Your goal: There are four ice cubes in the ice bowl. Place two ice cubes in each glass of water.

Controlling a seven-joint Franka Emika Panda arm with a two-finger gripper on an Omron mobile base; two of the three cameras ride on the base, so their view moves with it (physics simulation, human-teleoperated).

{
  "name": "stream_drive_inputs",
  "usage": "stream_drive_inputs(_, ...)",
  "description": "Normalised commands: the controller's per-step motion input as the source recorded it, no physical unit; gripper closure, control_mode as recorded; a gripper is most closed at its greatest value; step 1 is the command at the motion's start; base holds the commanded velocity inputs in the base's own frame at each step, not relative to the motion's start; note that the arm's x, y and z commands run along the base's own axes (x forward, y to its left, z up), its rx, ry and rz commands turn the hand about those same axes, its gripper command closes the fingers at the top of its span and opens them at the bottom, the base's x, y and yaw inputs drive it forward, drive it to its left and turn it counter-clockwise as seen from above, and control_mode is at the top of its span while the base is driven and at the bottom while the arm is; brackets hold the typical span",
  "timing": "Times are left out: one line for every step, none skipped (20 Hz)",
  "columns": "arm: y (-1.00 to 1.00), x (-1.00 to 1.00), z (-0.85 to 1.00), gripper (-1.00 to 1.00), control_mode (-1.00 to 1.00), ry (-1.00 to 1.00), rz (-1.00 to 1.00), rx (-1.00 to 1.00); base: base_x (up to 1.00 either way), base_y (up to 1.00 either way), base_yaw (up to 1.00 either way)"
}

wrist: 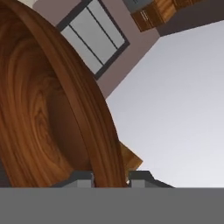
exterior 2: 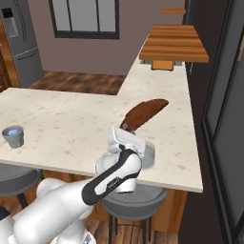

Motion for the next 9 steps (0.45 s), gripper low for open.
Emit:
stream_drive_inputs(0.06,-0.30,0.00,1.00,-1.00,-0.11,0.00,-0.10,0.00,0.00,0.00)
stream_drive_inputs(0.19,-0.31,0.00,1.00,-1.00,-0.07,0.00,-0.23,0.00,0.00,0.00)
stream_drive_inputs(0.35,-0.23,0.00,1.00,-1.00,-0.05,0.00,-0.31,0.00,0.00,0.00)
stream_drive_inputs(0.49,-0.20,0.00,1.00,-1.00,-0.05,0.00,-0.42,0.00,0.00,0.00)
stream_drive_inputs(0.81,-0.09,-0.16,1.00,-1.00,-0.02,0.00,-0.57,0.00,0.00,0.00)
stream_drive_inputs(0.99,-0.04,-0.27,1.00,-1.00,0.00,0.00,-0.65,0.00,0.00,0.00)
stream_drive_inputs(1.00,-0.01,-0.27,1.00,-1.00,0.00,0.00,-0.67,0.00,0.00,0.00)
stream_drive_inputs(1.00,0.00,-0.29,1.00,-1.00,0.00,0.00,-0.72,0.00,0.00,0.00)
stream_drive_inputs(1.00,0.00,-0.35,1.00,-1.00,0.00,0.00,-0.77,0.00,0.00,0.00)
